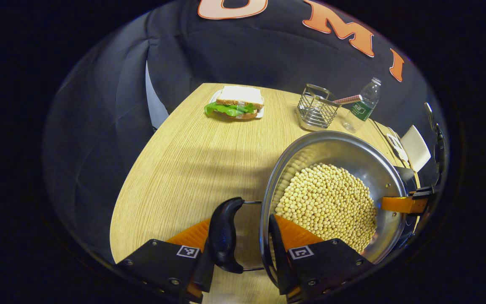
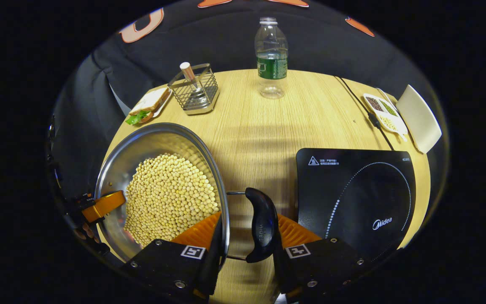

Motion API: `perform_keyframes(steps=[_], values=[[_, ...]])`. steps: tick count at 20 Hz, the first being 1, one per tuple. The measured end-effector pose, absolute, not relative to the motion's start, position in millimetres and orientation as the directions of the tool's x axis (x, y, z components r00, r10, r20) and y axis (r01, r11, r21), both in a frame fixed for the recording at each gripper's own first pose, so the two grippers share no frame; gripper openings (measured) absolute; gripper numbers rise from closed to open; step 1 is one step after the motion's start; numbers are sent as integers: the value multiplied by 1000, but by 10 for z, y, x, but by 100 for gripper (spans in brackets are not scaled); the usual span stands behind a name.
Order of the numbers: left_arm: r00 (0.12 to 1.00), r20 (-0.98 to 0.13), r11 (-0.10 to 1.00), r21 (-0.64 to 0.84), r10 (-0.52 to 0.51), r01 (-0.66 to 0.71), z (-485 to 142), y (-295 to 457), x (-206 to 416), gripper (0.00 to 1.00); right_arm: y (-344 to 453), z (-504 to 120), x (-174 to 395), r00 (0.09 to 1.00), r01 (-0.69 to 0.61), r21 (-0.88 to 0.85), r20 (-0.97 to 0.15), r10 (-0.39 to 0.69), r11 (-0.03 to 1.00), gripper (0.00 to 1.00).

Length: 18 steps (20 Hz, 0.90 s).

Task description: First push the handle of the pot to place it horizontally, then grasp the pot with both hands and set it on the induction cooktop.

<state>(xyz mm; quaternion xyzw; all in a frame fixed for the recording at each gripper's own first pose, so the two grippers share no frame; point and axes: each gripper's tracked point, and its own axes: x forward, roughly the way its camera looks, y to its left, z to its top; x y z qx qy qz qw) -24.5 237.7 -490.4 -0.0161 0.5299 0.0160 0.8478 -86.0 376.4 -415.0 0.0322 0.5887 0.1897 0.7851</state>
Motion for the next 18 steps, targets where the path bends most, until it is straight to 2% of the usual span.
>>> perform_keyframes(steps=[1,5,7,16,17,18], values=[[450,-893,1000,-3,12,-31,-4899,2385,-247,63,3737,-4149,-844,245,-259,278,-907,342,925,54],[504,-864,1000,22,20,-1,-4844,2391,-232,59,3578,-4039,-796,292,-250,292,-886,360,923,54],[524,-852,1000,29,18,12,-4885,2374,-232,61,3514,-4006,-776,310,-244,296,-878,364,923,54],[576,-817,995,36,-23,91,-4808,2402,-159,61,2989,-3737,-714,378,-175,301,-858,347,937,54],[579,-815,994,34,-31,102,-4821,2394,-147,61,2905,-3702,-709,386,-164,299,-858,340,940,50],[583,-812,993,33,-39,113,-4815,2399,-135,61,2819,-3659,-704,391,-152,299,-857,335,942,50]])
